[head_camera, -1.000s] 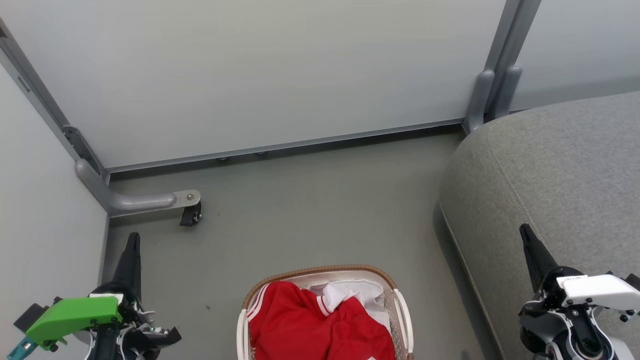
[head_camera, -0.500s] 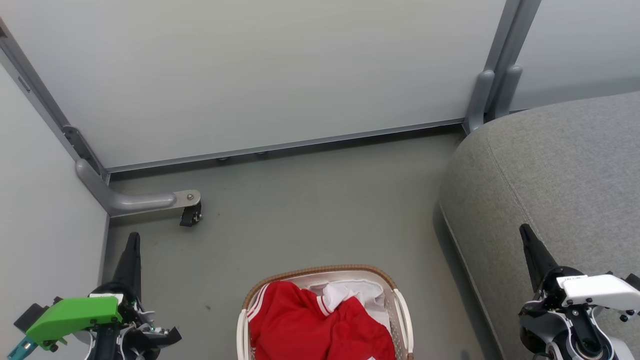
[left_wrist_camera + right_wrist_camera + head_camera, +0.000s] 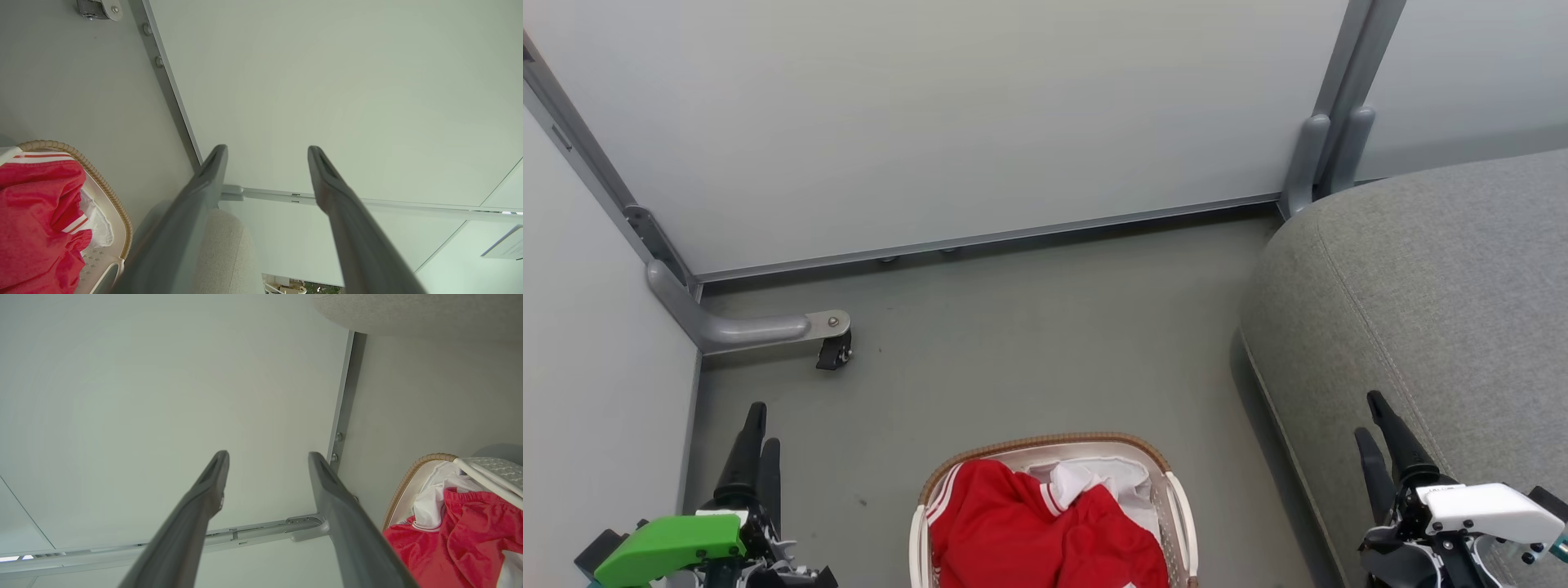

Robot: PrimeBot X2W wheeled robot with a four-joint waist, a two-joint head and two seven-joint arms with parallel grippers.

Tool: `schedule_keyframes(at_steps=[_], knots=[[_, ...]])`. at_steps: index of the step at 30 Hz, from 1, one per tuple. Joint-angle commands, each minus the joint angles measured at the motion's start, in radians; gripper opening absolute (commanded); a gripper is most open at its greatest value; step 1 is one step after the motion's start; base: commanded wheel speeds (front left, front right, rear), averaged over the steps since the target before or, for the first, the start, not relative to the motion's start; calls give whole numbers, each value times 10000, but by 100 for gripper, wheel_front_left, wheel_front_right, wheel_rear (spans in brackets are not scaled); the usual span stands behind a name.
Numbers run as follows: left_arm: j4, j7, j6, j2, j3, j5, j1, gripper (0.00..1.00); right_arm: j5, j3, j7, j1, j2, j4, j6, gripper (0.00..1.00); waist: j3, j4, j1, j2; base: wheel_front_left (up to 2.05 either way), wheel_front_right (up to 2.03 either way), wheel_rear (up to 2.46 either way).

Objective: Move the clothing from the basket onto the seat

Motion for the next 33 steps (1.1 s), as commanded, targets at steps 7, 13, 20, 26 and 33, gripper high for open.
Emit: schedule_keyframes(at_steps=[7, 13, 20, 26, 33], knots=[[-384, -421, -5, 41, -401, 557, -126, 100, -718, -45, -433, -69, -91, -190, 1, 100, 5, 13, 0, 0, 0, 0, 0], [-684, -741, -6, 51, -630, 1409, -152, 100, -1750, -239, -754, -104, -108, -307, 1, 100, 11, 29, 0, 0, 0, 0, 0], [-1035, -1041, 36, 61, -852, 2609, -269, 100, -3420, -219, -1053, -92, -123, -846, 1, 100, 26, 56, 0, 0, 0, 0, 0], [-1300, -1272, 258, 69, -1160, 3933, -370, 100, -4829, -160, -1285, -51, -136, -1260, 2, 100, 40, 95, 0, 0, 0, 0, 0], [-1460, -1525, 572, 77, -1661, 5480, -399, 100, -6365, -101, -1541, 56, -148, -1445, 2, 100, 52, 157, 0, 0, 0, 0, 0]])
